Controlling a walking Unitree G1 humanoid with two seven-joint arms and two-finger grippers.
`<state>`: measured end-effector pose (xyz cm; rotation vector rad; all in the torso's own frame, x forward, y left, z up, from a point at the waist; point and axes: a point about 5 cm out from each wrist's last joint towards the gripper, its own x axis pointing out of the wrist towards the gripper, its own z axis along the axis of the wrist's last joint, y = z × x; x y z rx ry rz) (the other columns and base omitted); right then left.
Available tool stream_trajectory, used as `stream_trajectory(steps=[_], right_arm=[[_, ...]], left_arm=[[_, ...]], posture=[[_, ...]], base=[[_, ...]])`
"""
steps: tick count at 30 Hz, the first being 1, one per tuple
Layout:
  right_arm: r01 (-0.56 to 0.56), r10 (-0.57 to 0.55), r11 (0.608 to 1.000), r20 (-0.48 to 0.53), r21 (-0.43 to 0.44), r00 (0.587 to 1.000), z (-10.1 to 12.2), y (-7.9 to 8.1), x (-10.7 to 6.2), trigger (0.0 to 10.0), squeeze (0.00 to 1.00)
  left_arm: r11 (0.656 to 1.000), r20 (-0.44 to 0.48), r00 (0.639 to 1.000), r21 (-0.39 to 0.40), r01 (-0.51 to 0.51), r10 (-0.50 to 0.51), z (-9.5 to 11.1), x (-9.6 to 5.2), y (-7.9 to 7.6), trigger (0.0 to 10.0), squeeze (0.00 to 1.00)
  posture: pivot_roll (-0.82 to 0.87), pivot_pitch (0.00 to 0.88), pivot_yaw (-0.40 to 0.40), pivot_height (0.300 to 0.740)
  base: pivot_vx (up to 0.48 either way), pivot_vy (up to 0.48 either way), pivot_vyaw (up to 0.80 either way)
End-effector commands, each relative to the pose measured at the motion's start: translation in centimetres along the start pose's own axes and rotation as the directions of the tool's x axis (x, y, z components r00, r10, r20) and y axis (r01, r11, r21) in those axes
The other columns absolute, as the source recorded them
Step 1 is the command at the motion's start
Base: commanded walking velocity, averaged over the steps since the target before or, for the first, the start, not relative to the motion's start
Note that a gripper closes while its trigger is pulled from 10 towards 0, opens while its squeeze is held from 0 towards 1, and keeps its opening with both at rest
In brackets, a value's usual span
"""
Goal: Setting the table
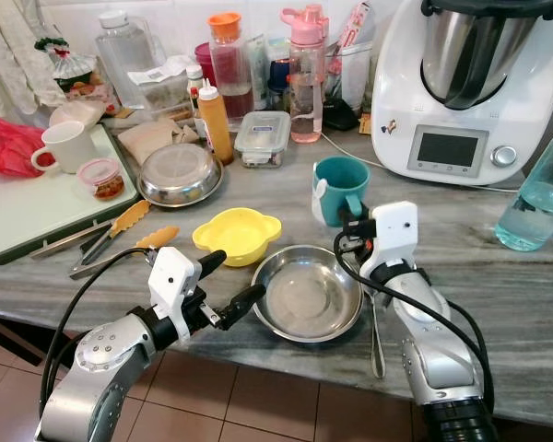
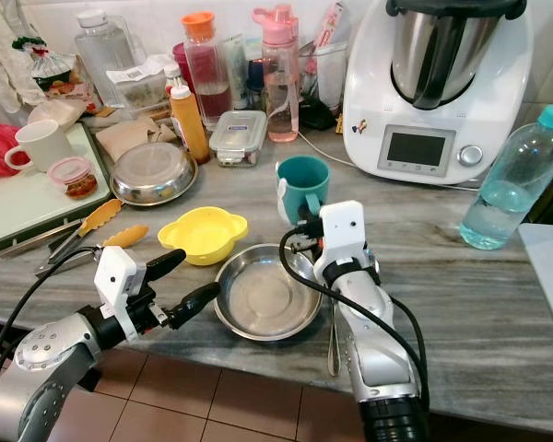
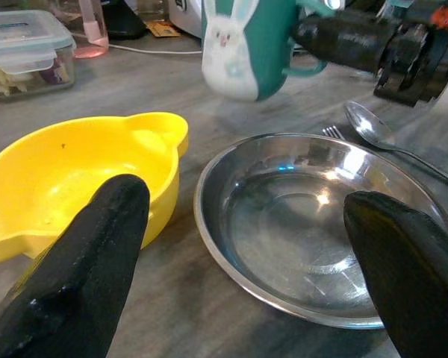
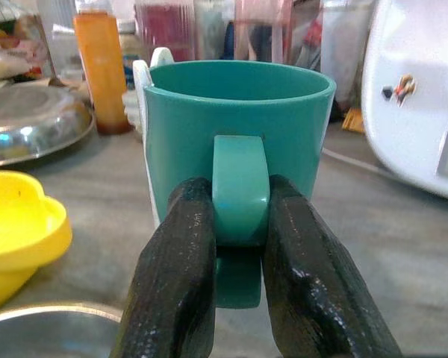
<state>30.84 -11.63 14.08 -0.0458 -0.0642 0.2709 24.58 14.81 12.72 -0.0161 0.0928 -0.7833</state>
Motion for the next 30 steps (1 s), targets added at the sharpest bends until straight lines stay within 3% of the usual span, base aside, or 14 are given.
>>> stream_trajectory(steps=[1,17,30], right_arm=[[-0.030,0.030,1.000,0.013,0.004,0.999,0.1,0.7,0.4,10.0,0.00],[-0.027,0.028,0.999,-0.010,0.036,1.000,-1.3,1.3,0.5,10.0,0.00],[-0.049,0.050,0.998,-0.027,0.033,0.998,-2.1,1.8,0.2,10.0,0.00]], left_arm=[[0.999,-0.005,1.000,0.030,0.018,-0.018,0.5,-0.1,0.0,10.0,0.00],[0.999,0.013,0.999,0.024,0.041,-0.041,1.0,0.5,-0.6,10.0,0.00],[0.999,0.001,0.999,0.013,0.035,-0.035,-0.1,0.5,-0.1,10.0,0.00]], posture=[[-0.07,0.052,0.079,0.740],[-0.07,0.062,0.096,0.740],[-0.07,0.060,0.100,0.740]], base=[[0.000,0.000,0.00],[0.000,0.000,0.00],[0.000,0.000,0.00]])
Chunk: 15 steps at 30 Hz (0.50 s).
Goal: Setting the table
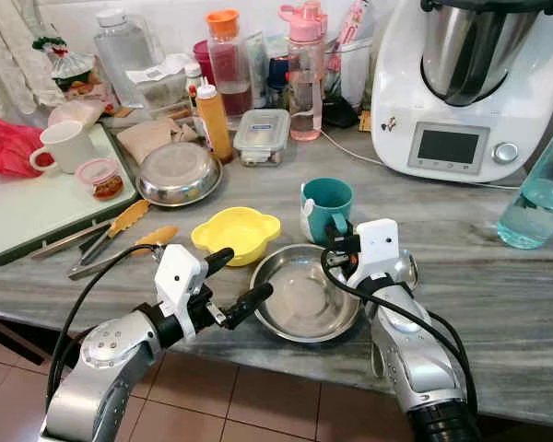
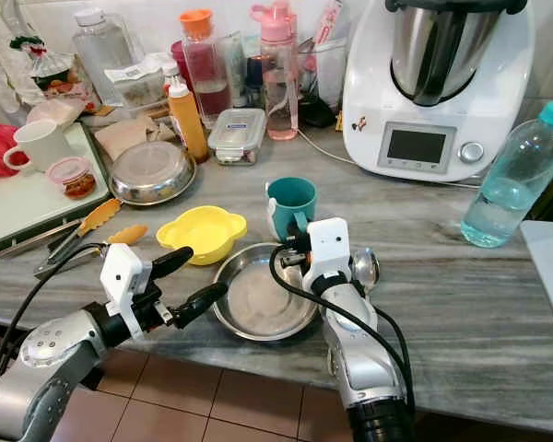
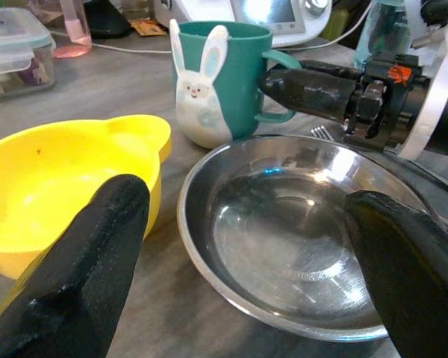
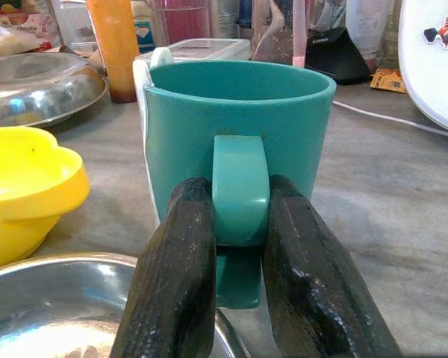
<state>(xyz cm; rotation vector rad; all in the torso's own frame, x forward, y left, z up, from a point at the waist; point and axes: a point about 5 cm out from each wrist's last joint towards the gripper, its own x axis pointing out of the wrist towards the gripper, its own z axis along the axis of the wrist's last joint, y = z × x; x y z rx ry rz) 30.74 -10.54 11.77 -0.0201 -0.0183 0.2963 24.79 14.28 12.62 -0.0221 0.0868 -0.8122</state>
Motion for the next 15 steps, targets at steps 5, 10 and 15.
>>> stream_trajectory(steps=[5,10,15], right_arm=[[-0.029,0.029,1.000,0.012,-0.008,1.000,0.04,0.67,0.18,10.0,0.00],[-0.031,0.031,0.999,0.012,-0.007,0.999,-0.15,0.82,0.14,10.0,0.00],[-0.033,0.033,0.999,0.011,-0.010,0.999,-0.25,0.85,0.10,10.0,0.00]], left_arm=[[1.000,-0.006,1.000,0.012,0.003,-0.003,-0.17,0.01,0.06,10.0,0.00],[1.000,-0.003,1.000,0.015,0.007,-0.007,-0.14,0.15,-0.01,10.0,0.00],[1.000,0.000,1.000,0.016,0.009,-0.009,-0.03,0.25,-0.02,10.0,0.00]], posture=[[-0.07,0.057,0.102,0.740],[-0.07,0.057,0.103,0.740],[-0.07,0.057,0.105,0.740]], base=[[0.000,0.000,0.00],[0.000,0.000,0.00],[0.000,0.000,0.00]])
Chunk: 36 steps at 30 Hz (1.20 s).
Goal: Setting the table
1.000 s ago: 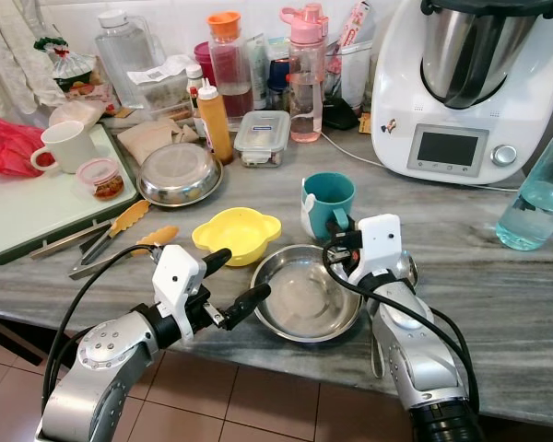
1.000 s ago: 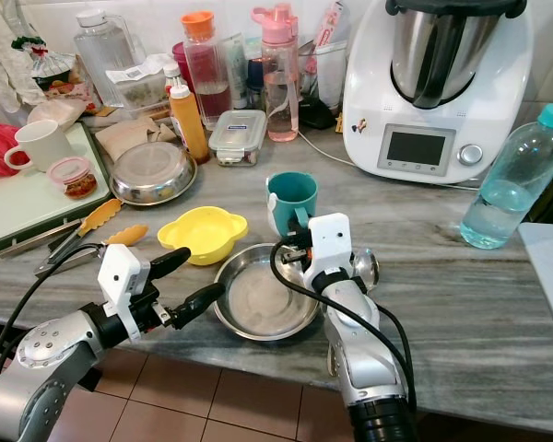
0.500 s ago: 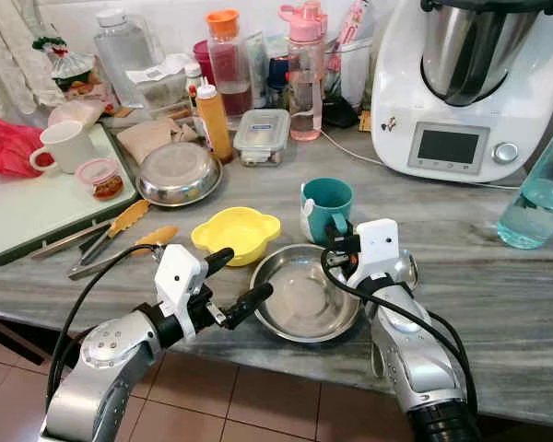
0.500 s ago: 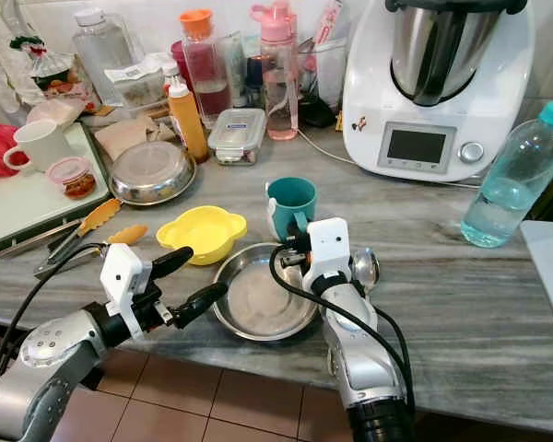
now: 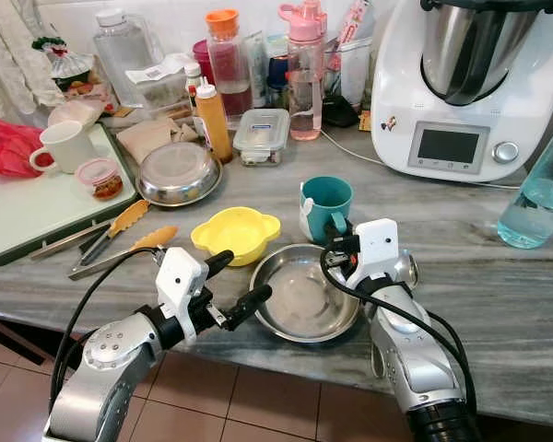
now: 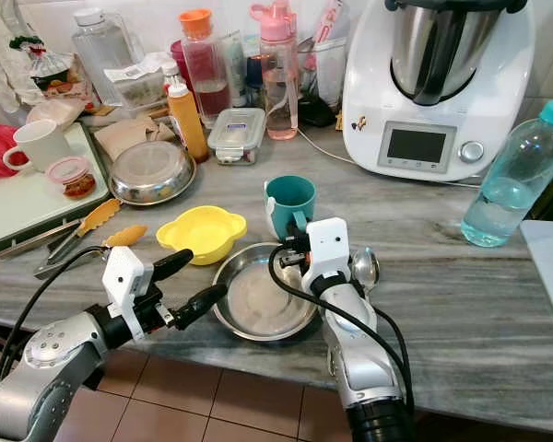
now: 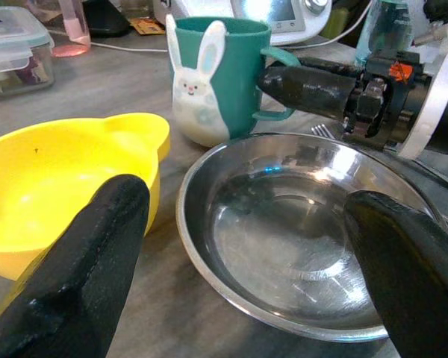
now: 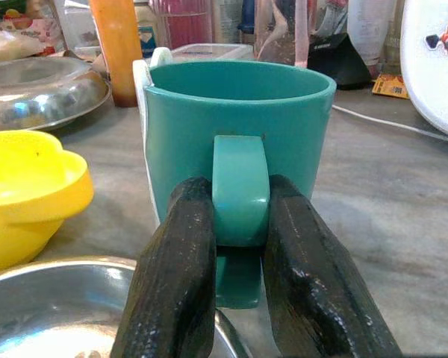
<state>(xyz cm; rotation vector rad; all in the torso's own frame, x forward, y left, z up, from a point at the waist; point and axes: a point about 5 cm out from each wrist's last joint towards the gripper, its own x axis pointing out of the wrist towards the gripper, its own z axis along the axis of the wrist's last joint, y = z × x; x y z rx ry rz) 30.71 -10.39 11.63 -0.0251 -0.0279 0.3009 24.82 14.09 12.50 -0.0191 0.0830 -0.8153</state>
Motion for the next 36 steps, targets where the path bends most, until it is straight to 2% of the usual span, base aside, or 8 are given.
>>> stream_trajectory(steps=[1,11,19,20,21,22,23,36], right_arm=[[-0.028,0.028,1.000,0.001,-0.005,1.000,-0.2,0.7,0.0,10.0,0.00],[-0.021,0.021,1.000,-0.005,-0.022,1.000,-0.3,0.4,0.0,10.0,0.00],[-0.023,0.023,0.999,-0.005,-0.030,1.000,-0.5,0.4,-0.1,10.0,0.00],[-0.023,0.023,0.999,-0.005,-0.030,1.000,-0.6,0.3,-0.1,10.0,0.05],[-0.023,0.023,0.999,-0.005,-0.030,1.000,-0.6,0.3,-0.2,10.0,0.33],[-0.024,0.024,0.999,-0.006,-0.030,1.000,-0.6,0.3,-0.2,10.0,0.33],[-0.017,0.017,0.999,-0.006,-0.034,1.000,-0.7,0.2,-0.2,10.0,1.00],[-0.031,0.032,0.996,0.011,-0.084,0.999,-0.5,0.5,-0.3,10.0,1.00]], left_arm=[[1.000,0.002,1.000,0.010,0.011,-0.011,0.2,0.1,0.0,10.0,0.00],[0.998,0.017,0.998,-0.014,0.056,-0.055,0.9,0.2,-0.4,10.0,0.00],[0.995,-0.036,0.995,-0.023,0.094,-0.095,0.4,0.0,-0.8,10.0,0.00],[0.995,-0.038,0.995,-0.024,0.094,-0.095,0.3,0.0,-0.8,10.0,0.00],[0.995,-0.038,0.995,-0.024,0.094,-0.095,0.3,0.0,-0.8,10.0,0.00],[0.995,-0.038,0.995,-0.025,0.095,-0.096,0.3,0.0,-0.9,10.0,0.00],[0.995,-0.039,0.995,-0.025,0.095,-0.096,0.3,0.0,-0.9,10.0,0.00],[0.994,-0.048,0.994,-0.034,0.101,-0.103,-0.4,0.4,-1.0,10.0,0.00]], posture=[[-0.07,0.057,0.105,0.740],[-0.08,0.055,0.105,0.740],[-0.08,0.057,0.107,0.740],[-0.08,0.057,0.107,0.740],[-0.08,0.058,0.108,0.740],[-0.08,0.058,0.108,0.740],[-0.08,0.058,0.109,0.740],[-0.09,0.057,0.108,0.740]], base=[[0.000,0.000,0.00],[0.000,0.000,0.00],[0.000,0.000,0.00],[0.000,0.000,0.00],[0.000,0.000,0.00],[0.000,0.000,0.00],[0.000,0.000,0.00],[0.000,0.000,0.00]])
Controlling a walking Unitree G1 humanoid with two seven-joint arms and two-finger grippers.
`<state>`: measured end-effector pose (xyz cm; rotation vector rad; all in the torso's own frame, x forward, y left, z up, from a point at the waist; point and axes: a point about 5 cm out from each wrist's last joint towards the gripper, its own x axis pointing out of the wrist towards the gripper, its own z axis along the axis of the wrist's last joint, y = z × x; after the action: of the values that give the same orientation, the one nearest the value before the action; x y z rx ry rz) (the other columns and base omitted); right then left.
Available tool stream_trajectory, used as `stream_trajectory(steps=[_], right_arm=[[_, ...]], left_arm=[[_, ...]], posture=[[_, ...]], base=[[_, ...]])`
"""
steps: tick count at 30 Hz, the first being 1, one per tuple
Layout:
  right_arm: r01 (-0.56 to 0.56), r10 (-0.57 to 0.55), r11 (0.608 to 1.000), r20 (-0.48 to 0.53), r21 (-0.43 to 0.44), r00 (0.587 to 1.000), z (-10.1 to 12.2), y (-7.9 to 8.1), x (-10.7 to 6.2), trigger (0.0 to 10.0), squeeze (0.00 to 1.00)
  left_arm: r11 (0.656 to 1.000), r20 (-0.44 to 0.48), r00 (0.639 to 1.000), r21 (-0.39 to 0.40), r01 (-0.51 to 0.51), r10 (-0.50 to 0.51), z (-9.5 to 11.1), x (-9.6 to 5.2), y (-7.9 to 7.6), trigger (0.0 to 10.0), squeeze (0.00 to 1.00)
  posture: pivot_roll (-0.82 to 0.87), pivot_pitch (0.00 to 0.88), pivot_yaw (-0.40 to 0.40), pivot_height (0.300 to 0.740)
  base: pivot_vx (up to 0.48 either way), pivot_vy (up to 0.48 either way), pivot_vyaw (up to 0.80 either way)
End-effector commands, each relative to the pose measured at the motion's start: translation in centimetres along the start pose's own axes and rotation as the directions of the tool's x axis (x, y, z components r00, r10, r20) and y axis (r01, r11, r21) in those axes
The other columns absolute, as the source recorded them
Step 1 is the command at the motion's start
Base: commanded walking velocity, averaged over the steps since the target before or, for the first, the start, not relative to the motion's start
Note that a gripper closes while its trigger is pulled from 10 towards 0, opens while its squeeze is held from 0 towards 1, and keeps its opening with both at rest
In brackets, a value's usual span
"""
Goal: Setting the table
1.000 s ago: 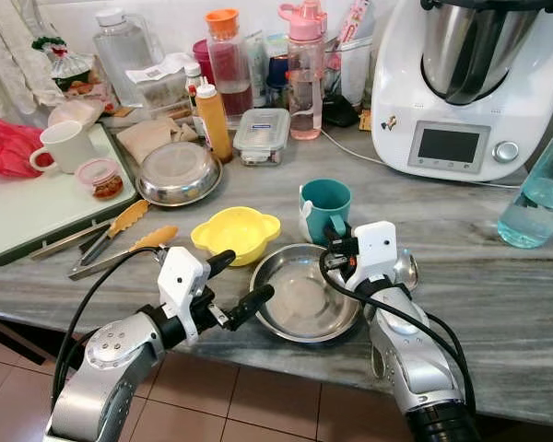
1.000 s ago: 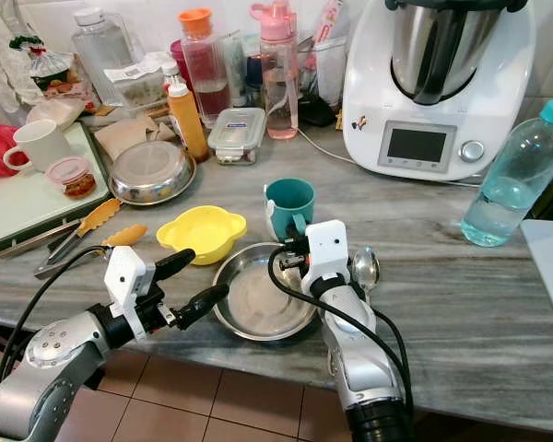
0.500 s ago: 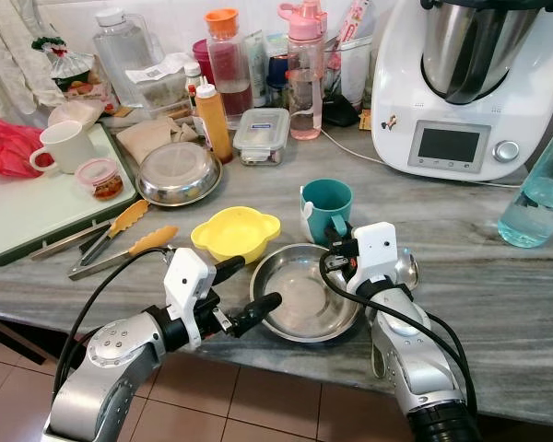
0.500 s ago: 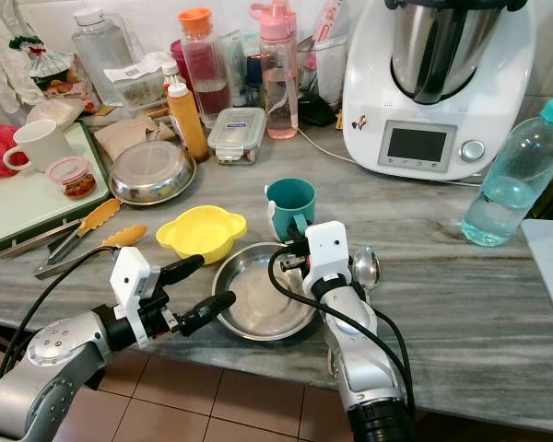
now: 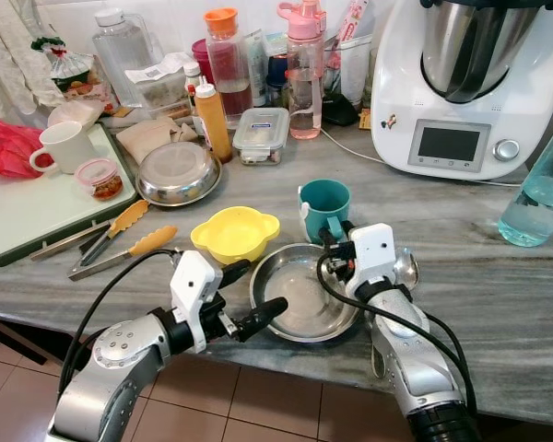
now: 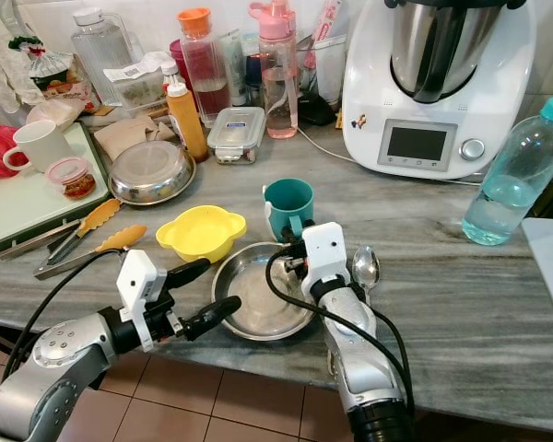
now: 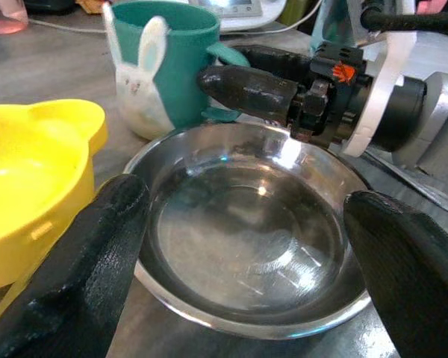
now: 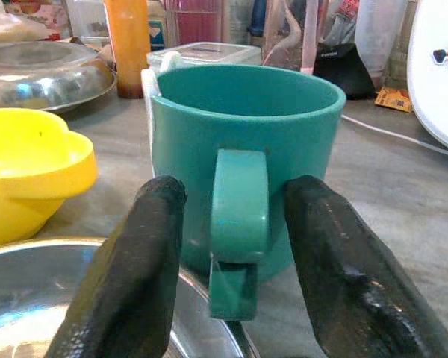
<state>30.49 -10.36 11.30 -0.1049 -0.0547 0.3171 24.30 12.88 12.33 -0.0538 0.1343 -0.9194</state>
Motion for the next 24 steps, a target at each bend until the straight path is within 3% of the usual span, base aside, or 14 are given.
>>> stream_trajectory(steps=[1,24], right_arm=[[-0.006,0.006,1.000,-0.002,-0.012,1.000,-0.2,0.2,-0.1,10.0,1.00],[0.034,-0.031,0.996,0.038,-0.087,0.999,0.9,-1.2,-0.1,10.0,1.00]], left_arm=[[1.000,-0.016,1.000,0.014,-0.004,0.004,-0.3,-0.1,0.2,10.0,0.00],[1.000,-0.017,1.000,0.015,-0.011,0.011,-0.8,0.0,0.3,10.0,0.00]], posture=[[-0.09,0.055,0.107,0.740],[-0.10,0.049,0.103,0.740]], base=[[0.000,0.000,0.00],[0.000,0.000,0.00]])
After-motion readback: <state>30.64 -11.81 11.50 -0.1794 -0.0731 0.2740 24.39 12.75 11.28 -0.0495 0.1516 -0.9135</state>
